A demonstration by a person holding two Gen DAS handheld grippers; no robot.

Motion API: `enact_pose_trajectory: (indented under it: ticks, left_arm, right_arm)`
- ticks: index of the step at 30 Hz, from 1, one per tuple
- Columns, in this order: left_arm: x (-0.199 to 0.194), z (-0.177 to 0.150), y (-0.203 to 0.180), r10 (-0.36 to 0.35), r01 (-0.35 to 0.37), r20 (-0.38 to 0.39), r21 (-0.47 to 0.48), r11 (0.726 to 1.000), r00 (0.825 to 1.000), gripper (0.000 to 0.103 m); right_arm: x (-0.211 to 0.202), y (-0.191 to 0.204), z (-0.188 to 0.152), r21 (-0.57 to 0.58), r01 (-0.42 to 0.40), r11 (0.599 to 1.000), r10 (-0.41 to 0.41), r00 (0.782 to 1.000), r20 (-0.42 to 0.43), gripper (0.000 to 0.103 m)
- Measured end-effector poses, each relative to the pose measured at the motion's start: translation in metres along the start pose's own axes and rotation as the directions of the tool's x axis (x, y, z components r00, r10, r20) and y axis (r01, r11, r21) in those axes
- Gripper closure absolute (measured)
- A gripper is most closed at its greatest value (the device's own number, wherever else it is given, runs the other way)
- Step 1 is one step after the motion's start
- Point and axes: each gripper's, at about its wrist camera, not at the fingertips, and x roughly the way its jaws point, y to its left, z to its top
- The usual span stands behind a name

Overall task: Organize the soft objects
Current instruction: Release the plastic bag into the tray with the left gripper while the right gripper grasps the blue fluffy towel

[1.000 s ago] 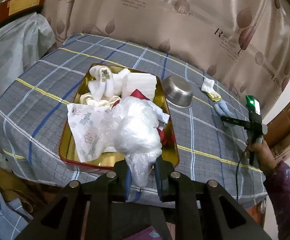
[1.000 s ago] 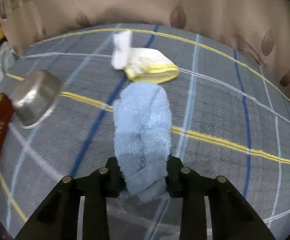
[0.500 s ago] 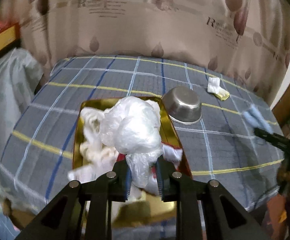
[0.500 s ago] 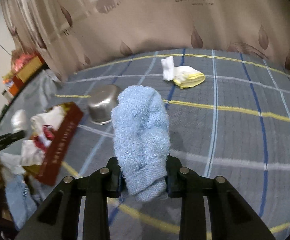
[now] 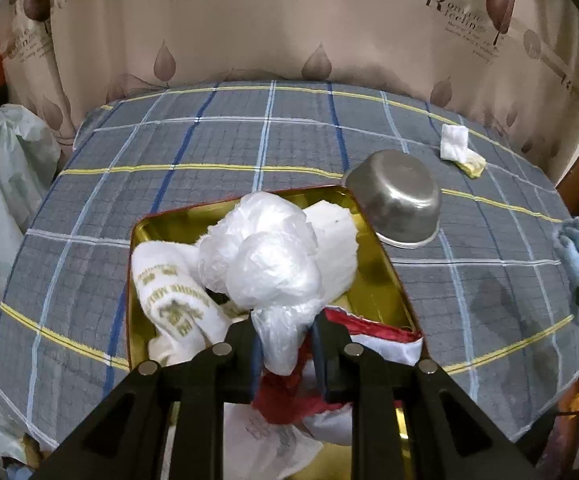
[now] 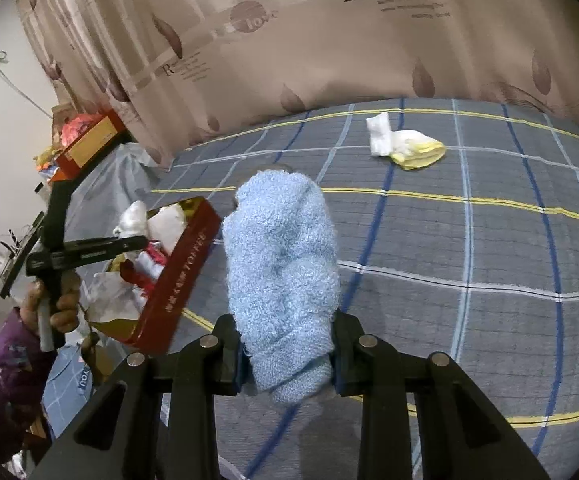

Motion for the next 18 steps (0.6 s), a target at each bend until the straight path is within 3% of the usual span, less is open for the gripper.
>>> enact_pose_trajectory:
  ticks: [4,10,18]
  left_arm:
    - [0.009,0.003,0.005,0.018,-0.018,-0.014,-0.002,1.0,1.0,0.078]
    - [0.015,-0.002,0.015,0.014,-0.016,-0.035,-0.047,0.999,0.999,0.06]
    - [-0.014,-0.006,0.011,-0.014,0.014,0.0,-0.066,0.998,1.0,0.056]
  right_arm:
    - [-0.002,0.009,0.0,-0.013,-0.016,1.0,0.016,1.0,0.004,0.075]
    - [-0.003,0.022,0.0,-0.035,-0.045,0.998,0.045,0.999,-0.002,0.075]
    - [0.001,0.056,0.006,-0.072,-0.151,0.986,0.15,0.988,-0.026,0.075]
